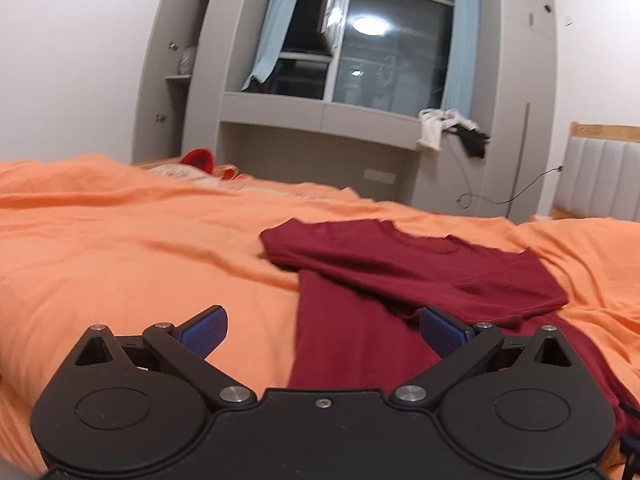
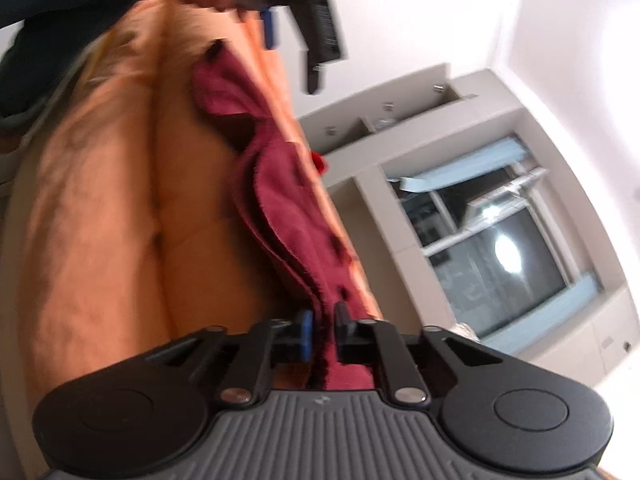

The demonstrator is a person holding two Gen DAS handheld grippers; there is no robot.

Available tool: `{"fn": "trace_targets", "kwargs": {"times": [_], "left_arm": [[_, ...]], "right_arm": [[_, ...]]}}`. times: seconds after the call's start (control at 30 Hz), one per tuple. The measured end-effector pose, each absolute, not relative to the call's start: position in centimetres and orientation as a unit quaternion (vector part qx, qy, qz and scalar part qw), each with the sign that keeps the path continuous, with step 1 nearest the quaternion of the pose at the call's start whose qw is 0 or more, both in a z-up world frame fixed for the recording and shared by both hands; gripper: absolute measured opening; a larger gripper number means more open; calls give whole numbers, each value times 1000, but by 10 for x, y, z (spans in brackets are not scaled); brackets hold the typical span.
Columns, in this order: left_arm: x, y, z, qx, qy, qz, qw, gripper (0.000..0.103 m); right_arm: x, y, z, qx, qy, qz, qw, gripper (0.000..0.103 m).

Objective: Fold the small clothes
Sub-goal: 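Grasp the red sweater hem with the right gripper and lift it, then grasp the hem with the left gripper while the right gripper holds it raised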

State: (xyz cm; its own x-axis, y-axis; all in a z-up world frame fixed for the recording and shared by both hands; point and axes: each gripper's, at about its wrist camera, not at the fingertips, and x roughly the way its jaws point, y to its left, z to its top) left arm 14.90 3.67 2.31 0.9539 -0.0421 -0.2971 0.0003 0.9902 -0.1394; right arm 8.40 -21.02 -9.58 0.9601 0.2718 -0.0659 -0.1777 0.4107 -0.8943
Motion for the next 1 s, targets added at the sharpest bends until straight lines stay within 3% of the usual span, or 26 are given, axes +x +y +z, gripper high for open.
{"fn": "trace_targets", "kwargs": {"times": [0.37, 0.7, 1.0], "left_arm": [[118, -9, 17, 12, 105, -158, 982, 102], [100, -98, -33, 231, 111, -221, 941, 102], [111, -117, -49, 253, 141, -204, 935, 101]], "right_arm": [[121, -247, -40, -314, 17, 45, 948, 7], [112, -256, -38, -317, 6, 51, 947, 7], [111, -258, -39, -324, 13, 46, 945, 7]]}}
